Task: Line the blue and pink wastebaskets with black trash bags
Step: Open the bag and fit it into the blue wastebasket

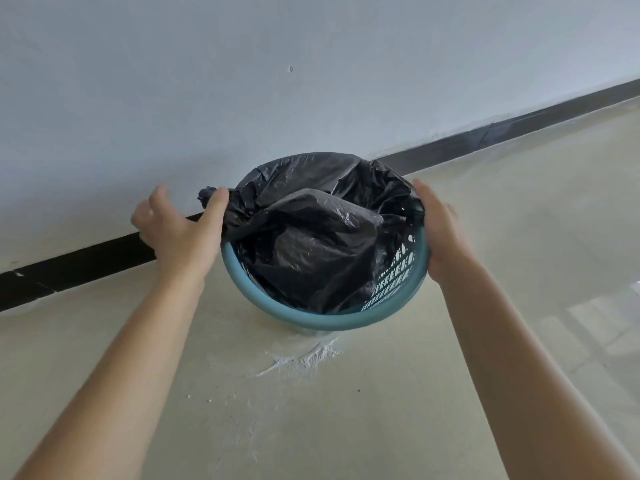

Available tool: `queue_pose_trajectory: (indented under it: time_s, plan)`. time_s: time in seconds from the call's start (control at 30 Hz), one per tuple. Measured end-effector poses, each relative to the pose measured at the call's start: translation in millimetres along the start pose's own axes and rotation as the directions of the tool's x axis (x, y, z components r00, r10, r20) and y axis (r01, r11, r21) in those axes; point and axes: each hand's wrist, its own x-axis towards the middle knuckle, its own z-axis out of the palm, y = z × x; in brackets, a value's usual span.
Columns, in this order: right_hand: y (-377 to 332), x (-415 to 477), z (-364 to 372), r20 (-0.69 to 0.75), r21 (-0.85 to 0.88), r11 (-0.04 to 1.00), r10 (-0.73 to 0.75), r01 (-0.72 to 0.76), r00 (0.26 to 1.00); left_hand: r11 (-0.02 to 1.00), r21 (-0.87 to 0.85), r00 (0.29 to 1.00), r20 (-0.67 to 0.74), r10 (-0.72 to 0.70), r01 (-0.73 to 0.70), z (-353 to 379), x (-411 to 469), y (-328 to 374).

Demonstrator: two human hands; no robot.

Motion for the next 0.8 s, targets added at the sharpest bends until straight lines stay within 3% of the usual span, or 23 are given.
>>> queue_pose_trajectory:
  time_s: [0.03, 0.1, 0.17, 0.2, 0.4, 0.5, 0.57, 0.67, 0.8]
  plan:
    - [4.5, -7.9, 3.1, -0.015, -0.047, 0.999, -0.014, 0.013, 1.000, 0.996, -0.051, 0.997, -0.044, -0.068, 0.066, -1.9, -10.8, -5.3]
    - [11.4, -18.1, 11.9, -0.060, -0.123, 0.992, -0.050, 0.043, 0.997, 0.951, -0.218, 0.976, 0.057, -0.210, 0.217, 2.6, -31.6, -10.0]
    - [13.1, -21.8, 21.0, -0.106, -0.221, 0.966, -0.163, 0.137, 0.981, 0.922, -0.265, 0.954, 0.181, -0.238, 0.281, 9.6, -45.8, -10.6]
    - [13.4, -23.1, 24.8, -0.116, -0.250, 0.952, -0.210, 0.176, 0.971, 0.932, -0.250, 0.960, 0.173, -0.222, 0.261, 11.1, -48.1, -9.9]
    - [31.6, -31.3, 32.4, -0.259, 0.162, 0.980, -0.070, 0.115, 0.963, 0.873, -0.389, 0.955, 0.167, -0.245, 0.292, 11.6, -36.4, -3.4]
    - [36.7, -34.9, 37.1, -0.308, 0.174, 0.972, -0.096, 0.156, 0.946, 0.876, -0.437, 0.979, 0.068, -0.193, 0.203, 19.1, -44.2, -0.8]
    - [39.6, -35.4, 37.4, -0.322, 0.117, 0.975, -0.142, 0.188, 0.936, 0.918, -0.391, 0.998, 0.014, -0.063, 0.064, 20.7, -49.1, -4.0]
    - [38.3, -36.3, 36.3, -0.323, 0.023, 0.966, -0.238, 0.258, 0.916, 0.973, -0.184, 0.988, 0.041, 0.151, -0.141, 22.6, -51.0, -10.1]
    - [36.7, -35.3, 37.2, -0.281, -0.128, 0.947, -0.320, 0.295, 0.905, 0.982, -0.077, 0.977, 0.113, 0.183, -0.175, 19.4, -52.4, -16.6]
